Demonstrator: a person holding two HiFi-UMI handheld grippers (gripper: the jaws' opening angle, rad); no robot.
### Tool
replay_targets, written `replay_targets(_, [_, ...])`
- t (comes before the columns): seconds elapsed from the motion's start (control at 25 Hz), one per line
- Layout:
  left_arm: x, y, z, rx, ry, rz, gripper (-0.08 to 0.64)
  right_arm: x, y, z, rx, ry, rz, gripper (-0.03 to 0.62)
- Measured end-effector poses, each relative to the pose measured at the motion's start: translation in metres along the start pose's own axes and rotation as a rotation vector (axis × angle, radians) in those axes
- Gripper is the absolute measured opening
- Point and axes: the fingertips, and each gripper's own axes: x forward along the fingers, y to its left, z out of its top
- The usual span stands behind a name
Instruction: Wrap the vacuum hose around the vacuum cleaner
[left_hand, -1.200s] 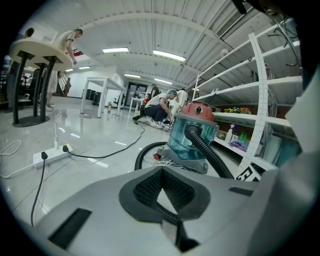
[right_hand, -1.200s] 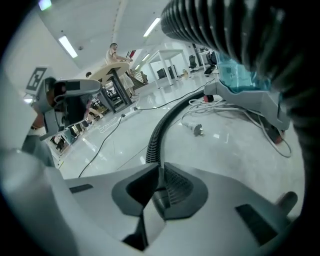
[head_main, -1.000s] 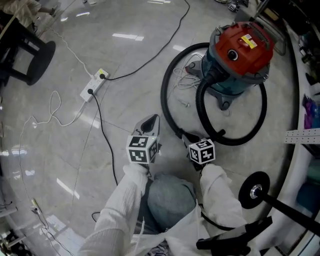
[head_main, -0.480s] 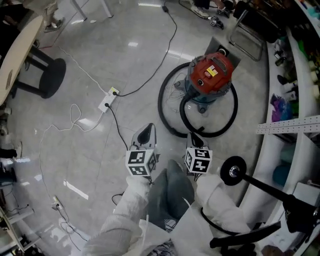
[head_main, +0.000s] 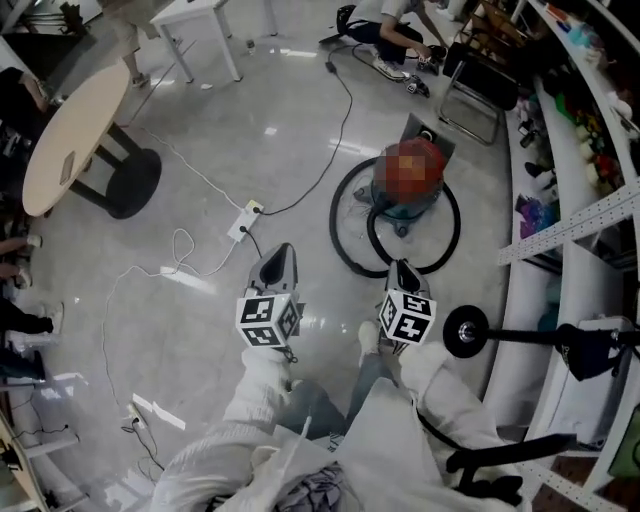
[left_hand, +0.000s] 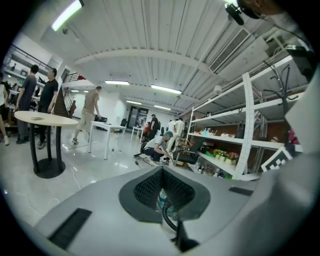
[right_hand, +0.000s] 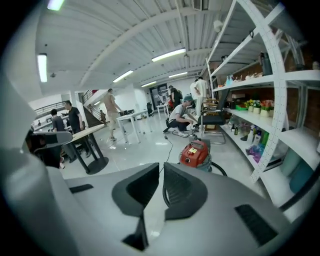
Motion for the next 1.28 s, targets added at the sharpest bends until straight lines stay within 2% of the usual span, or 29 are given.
replay_targets(0.12, [-0.062,0.005,0.008,0.027,0.003,-0.078,0.003,-0.060,0.037,-0.013,0.067,-0.053,-0.082,0.038])
replay_targets(0.2, [-0.102,0.007,0.008,0.025,0.042,-0.132,0.003,-0.100,0.065,-0.023,0.122,-0.070,-0.133,0.038])
replay_targets(0.28, [-0.139,0.002,0.007,0.021,0.078,-0.188,0.003,-0.138,0.094,-0.026,0.145,-0.090,-0.149,0.038])
replay_targets(0.4, [-0.179,-0.018,0.009,0.029,0.091,-0.273,0.003,-0.183,0.125,-0.018,0.109,-0.137,-0.150,0.038])
replay_targets(0.56, [-0.216,-0.050,0.012,0.026,0.098,-0.354,0.003,-0.223,0.141,-0.019,0.068,-0.148,-0.174,0.038])
replay_targets(0.76, [-0.245,-0.079,-0.001,0.048,0.125,-0.396,0.003,-0.258,0.156,-0.034,0.081,-0.156,-0.157,0.037])
replay_targets(1.04, [-0.277,-0.117,-0.012,0.127,0.149,-0.431,0.003,-0.297,0.132,-0.059,0.155,-0.176,-0.183,0.037])
replay_targets(1.28, [-0.283,-0.140,-0.003,0.161,0.131,-0.441,0.003,-0.311,0.120,-0.048,0.120,-0.198,-0.197,0.037])
